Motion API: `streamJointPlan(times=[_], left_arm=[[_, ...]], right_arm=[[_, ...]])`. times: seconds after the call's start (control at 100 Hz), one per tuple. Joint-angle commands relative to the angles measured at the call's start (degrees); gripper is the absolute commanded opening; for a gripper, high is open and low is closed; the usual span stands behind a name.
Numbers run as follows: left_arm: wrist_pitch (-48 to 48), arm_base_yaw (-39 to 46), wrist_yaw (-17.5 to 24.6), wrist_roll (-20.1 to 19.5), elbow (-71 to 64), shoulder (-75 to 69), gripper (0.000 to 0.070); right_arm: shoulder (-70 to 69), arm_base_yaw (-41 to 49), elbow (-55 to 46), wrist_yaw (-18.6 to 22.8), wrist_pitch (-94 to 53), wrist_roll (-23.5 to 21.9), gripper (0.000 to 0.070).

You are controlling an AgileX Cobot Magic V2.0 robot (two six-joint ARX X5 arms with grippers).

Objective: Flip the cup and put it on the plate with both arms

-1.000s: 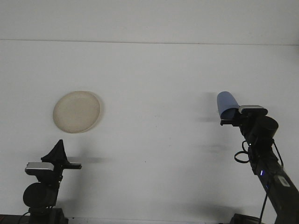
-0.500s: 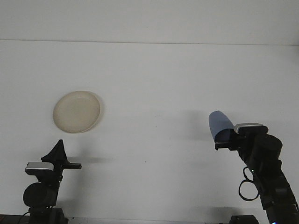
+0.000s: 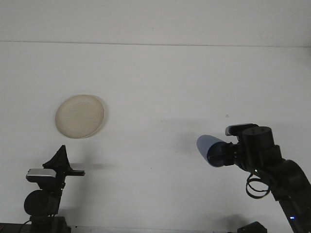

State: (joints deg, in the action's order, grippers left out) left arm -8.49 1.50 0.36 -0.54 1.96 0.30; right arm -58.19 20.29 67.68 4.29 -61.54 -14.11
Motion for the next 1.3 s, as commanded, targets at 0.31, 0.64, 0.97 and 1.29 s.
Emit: streamJointPlan(times=[0.31,0.64,0.97,1.29], left_arm=[[-0.59,0.09,0.09,0.13,-1.14,-0.11,0.0012],[-0.59,0.09,0.09,0.13,-1.14,-0.11,0.0011],[-0.59,0.09,0.09,0.11,-1.14,-0.11,0.0011],[-0.59,0.09,0.09,0.11,-1.14,-0.11,0.0011]], right_arm=[[-22.73,12.31,18.05,-0.48,-8.59,0.46,0.0004],[-39.5,20.59,29.81,-4.46,-15.3,3.34,0.0004],[-47.06,23.5,30.67,-4.24,-15.98,4.55,0.0005],[-50.01,24.0,30.67,-2.97,-13.81,4.57,0.0006]])
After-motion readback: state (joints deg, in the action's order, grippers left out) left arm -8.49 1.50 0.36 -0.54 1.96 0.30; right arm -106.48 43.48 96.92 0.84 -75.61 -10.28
